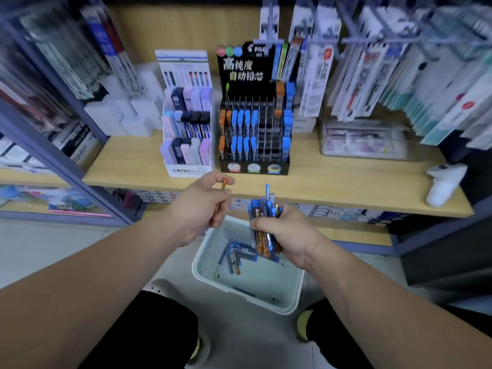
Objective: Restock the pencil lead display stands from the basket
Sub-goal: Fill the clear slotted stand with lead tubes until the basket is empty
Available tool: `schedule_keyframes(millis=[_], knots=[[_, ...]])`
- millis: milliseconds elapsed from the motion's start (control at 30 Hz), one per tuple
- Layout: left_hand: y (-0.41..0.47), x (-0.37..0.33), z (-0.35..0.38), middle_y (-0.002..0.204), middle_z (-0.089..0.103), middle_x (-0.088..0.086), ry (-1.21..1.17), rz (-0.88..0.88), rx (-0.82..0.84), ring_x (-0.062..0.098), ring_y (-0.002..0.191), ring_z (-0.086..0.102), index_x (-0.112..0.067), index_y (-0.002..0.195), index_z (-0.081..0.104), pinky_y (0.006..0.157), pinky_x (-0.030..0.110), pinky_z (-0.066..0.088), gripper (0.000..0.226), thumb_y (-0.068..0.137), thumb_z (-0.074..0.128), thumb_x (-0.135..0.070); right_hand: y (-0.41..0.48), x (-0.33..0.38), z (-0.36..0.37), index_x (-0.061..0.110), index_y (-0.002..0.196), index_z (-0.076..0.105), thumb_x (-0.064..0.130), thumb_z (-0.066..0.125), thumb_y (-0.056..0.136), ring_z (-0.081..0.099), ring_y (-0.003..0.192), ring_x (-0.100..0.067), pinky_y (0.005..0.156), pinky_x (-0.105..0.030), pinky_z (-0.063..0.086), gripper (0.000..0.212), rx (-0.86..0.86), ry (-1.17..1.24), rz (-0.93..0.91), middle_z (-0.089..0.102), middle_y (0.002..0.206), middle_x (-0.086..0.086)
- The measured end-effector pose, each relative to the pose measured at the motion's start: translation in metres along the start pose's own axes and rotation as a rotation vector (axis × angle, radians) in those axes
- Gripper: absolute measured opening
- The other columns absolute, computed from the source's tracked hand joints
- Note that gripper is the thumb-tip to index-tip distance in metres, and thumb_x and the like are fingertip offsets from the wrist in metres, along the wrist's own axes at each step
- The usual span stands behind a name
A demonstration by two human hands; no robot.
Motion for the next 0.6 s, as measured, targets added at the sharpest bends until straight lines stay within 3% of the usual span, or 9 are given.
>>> schedule_keyframes(millis=[100,267,367,467,600], knots=[[-0.003,-0.024,-0.005,0.060,0.037,-0.002,0.015,0.076,0.021,0.014,0.048,0.022,-0.023,0.112,0.062,0.050,0.027,0.018,0.025,0.104,0.039,-0.018,-0.011,0.039,-0.006,0.013,0.077,0.064,0.000,0.074,0.083,0.059,0.055,-0.019,0.046,-0.026,0.046,0.018,0.031,-0.058,-0.061,0.061,0.062,-0.005],[0.001,-0.051,-0.006,0.064,0.042,0.003,-0.025,0.209,0.038,0.018,0.048,0.031,-0.015,0.113,0.058,0.048,0.027,0.030,0.030,0.108,0.030,-0.022,-0.020,0.082,-0.020,0.014,0.078,0.063,-0.003,0.072,0.084,0.060,0.053,-0.017,0.046,-0.026,0.047,0.021,0.013,-0.041,-0.137,0.062,0.062,-0.004],[0.013,-0.062,-0.007,0.067,0.058,0.009,-0.003,0.277,-0.063,0.025,0.051,0.051,-0.015,0.103,0.057,0.053,0.033,0.040,0.018,0.107,0.039,-0.016,-0.011,0.093,-0.022,0.016,0.075,0.064,-0.001,0.072,0.084,0.061,0.055,-0.019,0.047,-0.027,0.048,0.021,-0.008,-0.002,-0.140,0.062,0.061,-0.004],[0.033,-0.069,-0.015,0.083,0.072,0.012,-0.044,0.312,-0.186,0.028,0.067,0.069,-0.016,0.098,0.057,0.065,0.039,0.051,0.011,0.104,0.047,-0.015,0.008,0.092,-0.017,0.011,0.087,0.066,0.002,0.074,0.083,0.062,0.059,-0.022,0.051,-0.031,0.052,0.013,-0.059,0.059,-0.116,0.064,0.068,-0.008],[0.070,-0.078,-0.039,0.089,0.073,-0.002,-0.081,0.374,-0.368,0.010,0.074,0.068,-0.015,0.095,0.067,0.074,0.032,0.052,0.007,0.099,0.061,-0.018,0.033,0.090,-0.008,0.011,0.088,0.066,0.003,0.075,0.082,0.062,0.056,-0.021,0.048,-0.030,0.050,0.013,-0.079,0.036,-0.068,0.063,0.068,-0.008]])
Point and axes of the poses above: each hand's wrist, its own y-axis towards the middle knuckle, its own z-axis out of the palm, x = y × z, the point moved 1 cm from there along y, towards the middle knuckle
